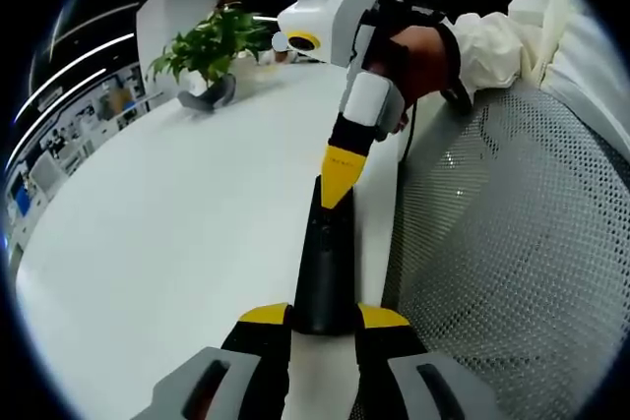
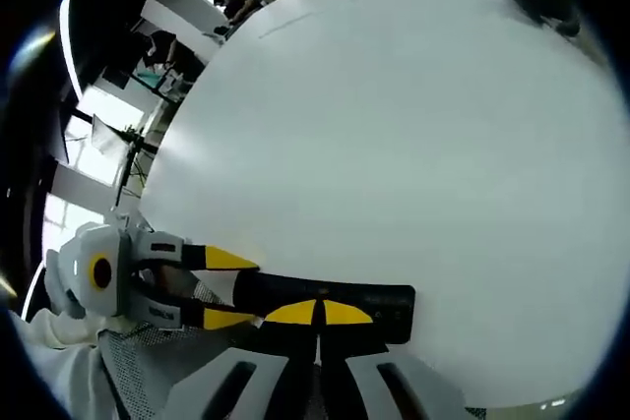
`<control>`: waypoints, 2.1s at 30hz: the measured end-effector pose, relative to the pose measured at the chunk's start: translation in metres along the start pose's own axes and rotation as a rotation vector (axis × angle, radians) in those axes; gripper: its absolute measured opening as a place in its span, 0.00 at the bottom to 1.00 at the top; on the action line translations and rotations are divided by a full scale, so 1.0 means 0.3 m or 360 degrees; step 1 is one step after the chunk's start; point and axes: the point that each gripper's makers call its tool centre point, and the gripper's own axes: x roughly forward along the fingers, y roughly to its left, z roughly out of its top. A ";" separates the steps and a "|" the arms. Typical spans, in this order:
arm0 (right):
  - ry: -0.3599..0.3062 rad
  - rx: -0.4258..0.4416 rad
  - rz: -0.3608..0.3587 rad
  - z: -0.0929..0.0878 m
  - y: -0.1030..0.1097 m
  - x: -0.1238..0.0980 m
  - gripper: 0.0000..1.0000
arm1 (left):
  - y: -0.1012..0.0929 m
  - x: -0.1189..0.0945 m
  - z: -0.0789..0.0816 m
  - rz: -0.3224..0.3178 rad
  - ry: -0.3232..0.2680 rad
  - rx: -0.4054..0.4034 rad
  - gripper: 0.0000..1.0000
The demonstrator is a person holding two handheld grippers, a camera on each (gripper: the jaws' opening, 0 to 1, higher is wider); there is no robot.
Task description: Press the specified remote control buttons in sequence, fully releasing each button before pressing the next.
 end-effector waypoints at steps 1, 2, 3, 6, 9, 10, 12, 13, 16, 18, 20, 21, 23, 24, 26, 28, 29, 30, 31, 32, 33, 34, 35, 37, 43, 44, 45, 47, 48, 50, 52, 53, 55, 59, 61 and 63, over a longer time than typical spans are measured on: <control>-0.0001 -0.0002 -0.0004 0.002 -0.002 -0.001 0.00 | 0.000 0.000 0.000 0.0000 0.0001 0.0000 0.24; -0.0002 -0.0005 -0.0006 0.002 -0.003 -0.001 0.00 | 0.000 0.001 0.000 0.0000 0.0000 0.0000 0.24; -0.0004 -0.0010 -0.0008 0.002 -0.003 -0.001 0.00 | 0.000 0.001 0.000 -0.0001 0.0000 0.0000 0.24; -0.0004 -0.0040 -0.0016 0.000 -0.003 0.000 0.00 | 0.001 0.001 0.000 -0.0001 0.0000 0.0002 0.24; -0.0003 -0.0054 -0.0017 -0.002 -0.005 0.002 0.00 | 0.001 0.002 0.000 -0.0002 0.0001 0.0006 0.24; -0.0004 -0.0053 -0.0017 -0.002 -0.005 0.002 0.00 | 0.001 0.002 0.000 -0.0002 0.0001 0.0006 0.24; 0.0001 -0.0055 -0.0015 -0.002 -0.005 0.003 0.00 | 0.001 0.001 0.000 -0.0002 0.0001 0.0006 0.24; 0.0002 -0.0063 -0.0017 -0.002 -0.005 0.004 0.00 | 0.001 0.001 0.000 -0.0001 0.0001 0.0006 0.24; 0.0000 -0.0063 -0.0018 -0.002 -0.007 0.004 0.00 | 0.001 0.001 0.000 -0.0002 0.0001 0.0007 0.24; -0.0001 -0.0049 -0.0010 -0.001 -0.010 0.006 0.00 | 0.001 0.002 0.000 -0.0002 0.0002 0.0006 0.24; -0.0001 -0.0043 0.0000 -0.001 -0.010 0.005 0.00 | 0.001 0.002 0.000 -0.0003 0.0002 0.0003 0.24; -0.0001 -0.0040 0.0003 -0.001 -0.009 0.005 0.00 | 0.002 0.002 -0.001 -0.0003 0.0002 0.0004 0.24; 0.0001 -0.0043 0.0003 -0.001 -0.007 0.005 0.00 | 0.002 0.002 -0.001 -0.0002 0.0002 0.0005 0.24; -0.0002 -0.0039 0.0008 -0.002 -0.006 0.005 0.00 | 0.002 0.002 -0.001 -0.0002 0.0002 0.0006 0.24; -0.0009 -0.0036 0.0016 0.000 -0.005 0.003 0.00 | 0.002 0.002 -0.001 -0.0002 0.0002 0.0004 0.24; -0.0012 -0.0027 0.0009 -0.001 -0.005 0.002 0.00 | 0.002 0.002 -0.001 -0.0001 0.0001 0.0003 0.24; -0.0014 -0.0025 0.0005 -0.001 -0.005 0.002 0.00 | 0.002 0.002 -0.001 -0.0001 0.0001 0.0003 0.24; -0.0017 -0.0027 0.0000 -0.001 -0.005 0.002 0.00 | 0.002 0.002 -0.001 -0.0001 0.0001 0.0003 0.24; -0.0010 -0.0030 -0.0012 -0.004 -0.006 0.000 0.00 | 0.002 0.001 -0.001 -0.0001 0.0001 0.0003 0.24; -0.0002 -0.0030 -0.0021 -0.007 -0.007 -0.002 0.00 | 0.002 0.001 -0.001 -0.0001 0.0001 0.0004 0.24; 0.0003 -0.0023 -0.0030 -0.009 -0.011 -0.005 0.00 | 0.003 0.001 -0.001 -0.0001 0.0001 0.0003 0.24; 0.0006 -0.0013 -0.0035 -0.011 -0.014 -0.008 0.00 | 0.003 0.001 -0.001 -0.0001 0.0000 0.0003 0.24; 0.0007 0.0001 -0.0041 -0.013 -0.020 -0.011 0.00 | 0.003 0.001 -0.001 -0.0001 0.0000 0.0003 0.24; 0.0005 0.0030 -0.0044 -0.015 -0.028 -0.016 0.00 | 0.003 0.001 0.000 -0.0002 0.0000 0.0003 0.24; 0.0017 0.0061 -0.0080 -0.017 -0.042 -0.019 0.00 | 0.003 0.000 0.000 -0.0001 -0.0001 0.0000 0.24; 0.0029 0.0071 -0.0082 -0.022 -0.041 -0.021 0.00 | 0.003 0.001 0.000 -0.0001 -0.0001 0.0000 0.24; 0.0036 0.0074 -0.0080 -0.025 -0.042 -0.022 0.00 | 0.003 0.001 0.000 0.0000 -0.0001 -0.0001 0.24; 0.0034 0.0082 -0.0080 -0.026 -0.044 -0.023 0.00 | 0.003 0.000 0.000 0.0000 -0.0002 -0.0002 0.24; 0.0036 0.0083 -0.0082 -0.026 -0.047 -0.022 0.00 | 0.002 0.000 0.001 0.0000 -0.0003 -0.0003 0.24; 0.0040 0.0085 -0.0098 -0.027 -0.055 -0.024 0.00 | 0.002 0.000 0.001 0.0000 -0.0004 -0.0003 0.24; 0.0043 0.0049 -0.0110 -0.027 -0.057 -0.021 0.00 | 0.002 0.000 0.001 0.0001 -0.0005 -0.0005 0.24; 0.0052 0.0027 -0.0122 -0.030 -0.054 -0.020 0.00 | 0.002 0.000 0.001 0.0001 -0.0005 -0.0006 0.24; 0.0064 -0.0035 -0.0141 -0.032 -0.051 -0.018 0.00 | 0.002 0.000 0.001 0.0001 -0.0006 -0.0006 0.24; 0.0077 -0.0087 -0.0165 -0.036 -0.049 -0.015 0.00 | 0.002 0.000 0.000 0.0001 -0.0008 -0.0008 0.25; 0.0084 -0.0101 -0.0168 -0.036 -0.053 -0.016 0.00 | 0.002 0.000 0.000 0.0000 -0.0009 -0.0010 0.25; 0.0092 -0.0088 -0.0163 -0.039 -0.053 -0.017 0.00 | 0.002 0.000 0.000 -0.0001 -0.0009 -0.0009 0.25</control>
